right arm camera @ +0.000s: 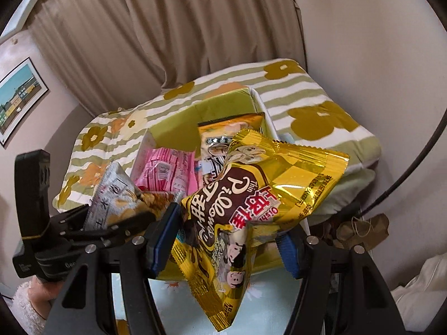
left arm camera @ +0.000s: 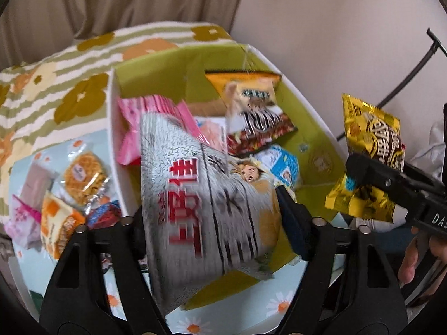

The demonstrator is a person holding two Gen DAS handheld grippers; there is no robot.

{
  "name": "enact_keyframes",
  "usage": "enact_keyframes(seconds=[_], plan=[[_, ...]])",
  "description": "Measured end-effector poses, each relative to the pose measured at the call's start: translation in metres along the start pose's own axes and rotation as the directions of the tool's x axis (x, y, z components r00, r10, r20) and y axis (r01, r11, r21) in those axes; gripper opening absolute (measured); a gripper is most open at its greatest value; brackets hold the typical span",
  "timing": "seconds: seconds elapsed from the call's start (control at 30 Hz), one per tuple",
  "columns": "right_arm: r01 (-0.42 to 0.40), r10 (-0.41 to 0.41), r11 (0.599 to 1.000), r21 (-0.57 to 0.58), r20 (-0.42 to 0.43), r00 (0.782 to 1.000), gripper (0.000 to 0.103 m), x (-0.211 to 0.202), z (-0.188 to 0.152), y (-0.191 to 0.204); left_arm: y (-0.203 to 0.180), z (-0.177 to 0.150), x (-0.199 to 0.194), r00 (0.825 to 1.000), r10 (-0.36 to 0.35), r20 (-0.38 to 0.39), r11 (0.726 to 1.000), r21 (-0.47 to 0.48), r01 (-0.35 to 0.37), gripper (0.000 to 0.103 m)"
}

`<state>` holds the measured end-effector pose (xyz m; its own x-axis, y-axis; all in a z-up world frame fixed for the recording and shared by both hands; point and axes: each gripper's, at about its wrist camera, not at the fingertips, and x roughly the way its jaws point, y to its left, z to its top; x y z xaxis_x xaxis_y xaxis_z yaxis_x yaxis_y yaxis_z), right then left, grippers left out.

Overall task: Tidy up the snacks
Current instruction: 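Carry both bags over the cardboard box and open both tools to drop them, then move both tools back over the remaining snacks on the table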

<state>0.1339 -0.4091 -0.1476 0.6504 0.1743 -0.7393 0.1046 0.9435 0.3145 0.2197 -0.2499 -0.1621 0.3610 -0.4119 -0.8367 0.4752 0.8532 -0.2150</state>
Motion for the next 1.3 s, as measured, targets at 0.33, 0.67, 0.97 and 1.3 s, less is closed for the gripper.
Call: enact_keyframes(seconds=[0.33, 0.67, 0.97, 1.3], plan=[[-0.013, 0.013, 1.0, -0.009, -0.013, 1.0, 0.06, 0.005, 0.003, 0.002, 0.002, -0.005, -0.011, 1.0, 0.023, 0.003, 0.997, 0.072, -0.023, 0.103], [-0.082, 0.076, 0.995, -0.063, -0.083, 0.994, 0.06, 0.03, 0.0, 0.031, 0.034, -0.022, -0.042, 0.998, 0.047, 0.048, 0.999, 0.002, -0.047, 0.103], [-0.119, 0.116, 0.989, -0.083, -0.042, 0.992, 0.096, 0.032, -0.006, 0.04, 0.037, -0.027, -0.064, 0.994, 0.064, 0.094, 0.997, -0.045, -0.059, 0.103], [-0.124, 0.129, 0.977, -0.171, 0.017, 0.992, 0.096, 0.0, -0.008, 0.046, 0.035, -0.045, -0.086, 0.984, 0.115, 0.137, 0.99, -0.094, -0.103, 0.103]])
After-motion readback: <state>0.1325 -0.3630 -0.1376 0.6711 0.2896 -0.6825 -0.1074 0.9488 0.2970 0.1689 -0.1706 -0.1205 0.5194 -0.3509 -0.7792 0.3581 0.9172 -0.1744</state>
